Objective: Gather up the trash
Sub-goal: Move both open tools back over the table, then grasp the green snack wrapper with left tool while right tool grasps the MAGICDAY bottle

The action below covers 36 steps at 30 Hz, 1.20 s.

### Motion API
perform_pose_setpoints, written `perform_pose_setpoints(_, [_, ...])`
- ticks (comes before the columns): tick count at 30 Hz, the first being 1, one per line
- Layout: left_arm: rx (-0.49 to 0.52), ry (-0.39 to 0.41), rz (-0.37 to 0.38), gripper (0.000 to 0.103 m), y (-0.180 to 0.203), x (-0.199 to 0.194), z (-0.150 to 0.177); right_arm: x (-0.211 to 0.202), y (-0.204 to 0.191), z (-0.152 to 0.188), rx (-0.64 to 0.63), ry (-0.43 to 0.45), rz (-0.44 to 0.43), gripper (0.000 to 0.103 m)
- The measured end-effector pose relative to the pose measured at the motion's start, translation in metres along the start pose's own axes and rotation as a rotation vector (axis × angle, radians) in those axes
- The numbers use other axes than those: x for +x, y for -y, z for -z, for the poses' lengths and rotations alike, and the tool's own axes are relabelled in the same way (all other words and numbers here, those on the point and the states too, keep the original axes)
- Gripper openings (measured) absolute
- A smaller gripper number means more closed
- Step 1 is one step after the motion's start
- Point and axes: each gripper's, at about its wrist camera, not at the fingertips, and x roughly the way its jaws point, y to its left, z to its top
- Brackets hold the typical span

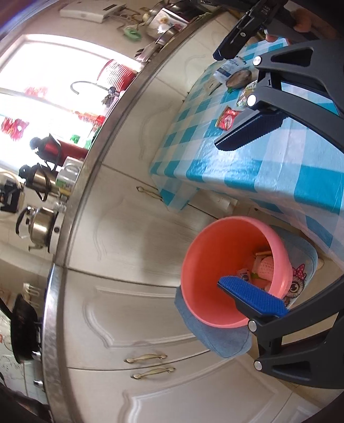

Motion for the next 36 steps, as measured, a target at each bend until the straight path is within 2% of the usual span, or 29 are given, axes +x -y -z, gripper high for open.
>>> perform_pose_setpoints(4, [0.033,0.0,0.041,0.096,0.02,-0.005,0.001,-0.017,0.022,0.013,0.054,-0.01,0.033,0.098])
perform_pose_setpoints(16, [0.139,-0.027,0.162,0.096,0.084,-0.013,0.013,-0.071,0.088,0.039,0.192,0.037,0.136,0.098])
perform_pose_setpoints(22, [0.194,-0.112,0.218,0.096,0.119,-0.001,0.026,-0.088,0.124,0.051,0.27,0.039,0.163,0.098])
perform_pose_setpoints(36, [0.333,-0.297,0.269,0.096,0.189,0.044,0.058,-0.109,0.213,0.054,0.368,0.015,0.249,0.098])
